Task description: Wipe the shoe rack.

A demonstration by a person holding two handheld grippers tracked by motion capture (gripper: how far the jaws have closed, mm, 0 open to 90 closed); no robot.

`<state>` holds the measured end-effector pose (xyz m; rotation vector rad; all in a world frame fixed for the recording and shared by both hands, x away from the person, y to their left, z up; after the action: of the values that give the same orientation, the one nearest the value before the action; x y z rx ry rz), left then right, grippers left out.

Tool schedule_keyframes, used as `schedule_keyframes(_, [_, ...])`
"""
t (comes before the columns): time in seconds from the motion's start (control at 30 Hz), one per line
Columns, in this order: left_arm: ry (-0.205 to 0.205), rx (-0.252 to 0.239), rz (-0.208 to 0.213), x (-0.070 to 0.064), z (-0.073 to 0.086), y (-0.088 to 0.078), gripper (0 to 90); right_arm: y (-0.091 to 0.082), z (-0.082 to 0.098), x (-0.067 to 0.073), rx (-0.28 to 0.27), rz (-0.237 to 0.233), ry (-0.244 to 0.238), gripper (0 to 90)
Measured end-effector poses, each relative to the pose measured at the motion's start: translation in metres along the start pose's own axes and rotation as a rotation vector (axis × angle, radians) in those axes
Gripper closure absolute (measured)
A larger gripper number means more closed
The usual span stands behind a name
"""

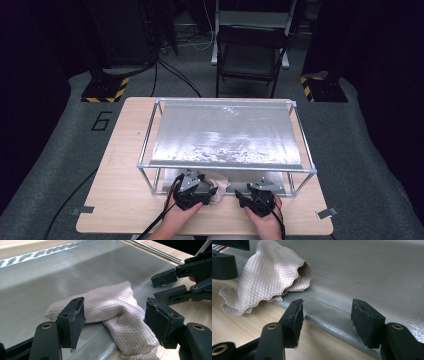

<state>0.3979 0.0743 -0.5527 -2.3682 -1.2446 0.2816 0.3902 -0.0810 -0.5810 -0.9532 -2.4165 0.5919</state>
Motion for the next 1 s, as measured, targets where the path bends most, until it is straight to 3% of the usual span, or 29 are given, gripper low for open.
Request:
schedule_keyframes(0.03, [0.025,-0.003,0.004,0.0,-0.001,0.001,32.2,0.0,0.0,0.0,-0.004,0.001,0.001,43.0])
schedule_keyframes(0.2, [0.018,-0.005,0.007,-0.004,-0.004,0.004,30.6,0.0,-0.001,0.001,-0.017,-0.01,0.02,43.2])
schedule_keyframes(0.23, [0.001,0.0,0.002,-0.006,-0.003,0.008,30.6,0.0,-0.001,0.001,-0.015,-0.006,0.023,43.4])
schedule_keyframes(0.33, [0.01,0.007,0.001,-0.007,-0.002,0.012,30.8,0.0,-0.001,0.001,-0.016,-0.003,0.028,43.6])
schedule_keyframes(0.67, [0.053,0.082,-0.029,-0.004,0.011,0.023,45.5,0.001,0.0,0.0,-0.004,0.001,0.01,43.9])
schedule_keyframes(0.83, [0.069,0.092,-0.009,-0.005,0.014,0.024,53.6,0.001,0.0,0.003,-0.01,0.005,0.019,41.7])
schedule_keyframes(0.93, [0.065,0.098,-0.004,-0.004,0.014,0.024,56.5,0.001,0.0,0.002,0.003,0.009,-0.001,41.6])
schedule_keyframes(0.97, [0.036,0.098,-0.012,-0.006,0.014,0.024,57.6,0.001,0.0,0.001,0.004,0.011,0.0,41.6])
schedule_keyframes(1.0, [0.04,0.104,-0.017,-0.005,0.015,0.024,59.0,0.002,0.0,0.003,-0.004,-0.002,0.026,41.8])
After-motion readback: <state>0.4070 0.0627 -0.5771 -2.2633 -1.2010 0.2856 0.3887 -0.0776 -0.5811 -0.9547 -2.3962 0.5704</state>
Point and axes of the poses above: each handheld gripper's, and its own axes: y roughly forward along the jaws, z roughly out of its underside, x roughly to its left, the point moved 9 cm from there along y, roughly forward along the jaws, and after that the axes turned 14 degrees about -z, right-handed, at the moved point
